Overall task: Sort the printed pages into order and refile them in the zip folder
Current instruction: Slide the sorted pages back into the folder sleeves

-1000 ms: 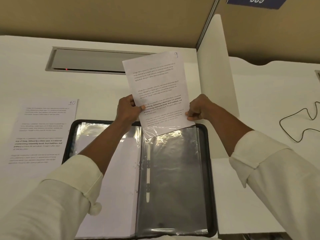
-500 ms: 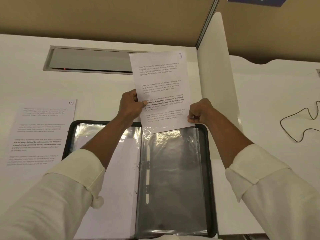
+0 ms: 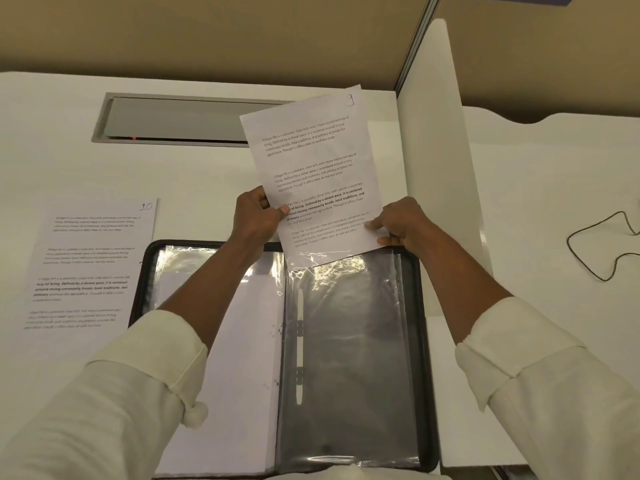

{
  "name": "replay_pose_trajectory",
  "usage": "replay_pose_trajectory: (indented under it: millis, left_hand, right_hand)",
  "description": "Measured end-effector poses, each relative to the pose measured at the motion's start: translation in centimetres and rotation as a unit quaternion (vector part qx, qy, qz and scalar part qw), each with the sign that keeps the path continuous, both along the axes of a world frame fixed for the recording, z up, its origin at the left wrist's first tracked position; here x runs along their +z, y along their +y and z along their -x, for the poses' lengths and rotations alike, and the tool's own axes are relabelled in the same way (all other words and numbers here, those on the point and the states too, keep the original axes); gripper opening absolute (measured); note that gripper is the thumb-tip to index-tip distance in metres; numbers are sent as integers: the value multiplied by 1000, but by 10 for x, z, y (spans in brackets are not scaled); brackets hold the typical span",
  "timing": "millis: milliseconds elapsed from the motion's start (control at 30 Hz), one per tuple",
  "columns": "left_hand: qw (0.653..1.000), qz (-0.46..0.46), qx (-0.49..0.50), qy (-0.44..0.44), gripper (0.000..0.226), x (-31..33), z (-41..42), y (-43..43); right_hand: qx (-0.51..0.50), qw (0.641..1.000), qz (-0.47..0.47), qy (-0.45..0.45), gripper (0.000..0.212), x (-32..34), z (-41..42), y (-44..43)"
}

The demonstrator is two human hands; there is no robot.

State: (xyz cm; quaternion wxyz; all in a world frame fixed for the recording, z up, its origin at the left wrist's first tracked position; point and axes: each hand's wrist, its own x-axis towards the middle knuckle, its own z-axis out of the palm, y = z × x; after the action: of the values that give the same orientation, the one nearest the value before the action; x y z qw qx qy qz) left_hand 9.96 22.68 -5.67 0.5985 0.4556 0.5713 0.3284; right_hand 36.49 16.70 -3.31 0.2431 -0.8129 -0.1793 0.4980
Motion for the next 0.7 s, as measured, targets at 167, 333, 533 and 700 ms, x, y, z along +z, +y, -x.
replay_pose_trajectory:
  millis: [167, 333, 533, 700]
  left_hand:
    - [1000, 1, 5, 1, 39, -1, 1, -3]
    - [999, 22, 13, -24, 32, 1, -3, -2]
    - [999, 26, 12, -37, 29, 6, -8, -1]
    - [999, 25, 14, -37, 33, 6, -6, -1]
  right_hand:
    - [103, 994, -8, -30, 40, 2, -2, -9]
    - [148, 987, -13, -55, 31, -5, -9, -10]
    - [171, 981, -8, -87, 44, -19, -13, -12]
    - [197, 973, -20, -116, 50, -20, -15, -13]
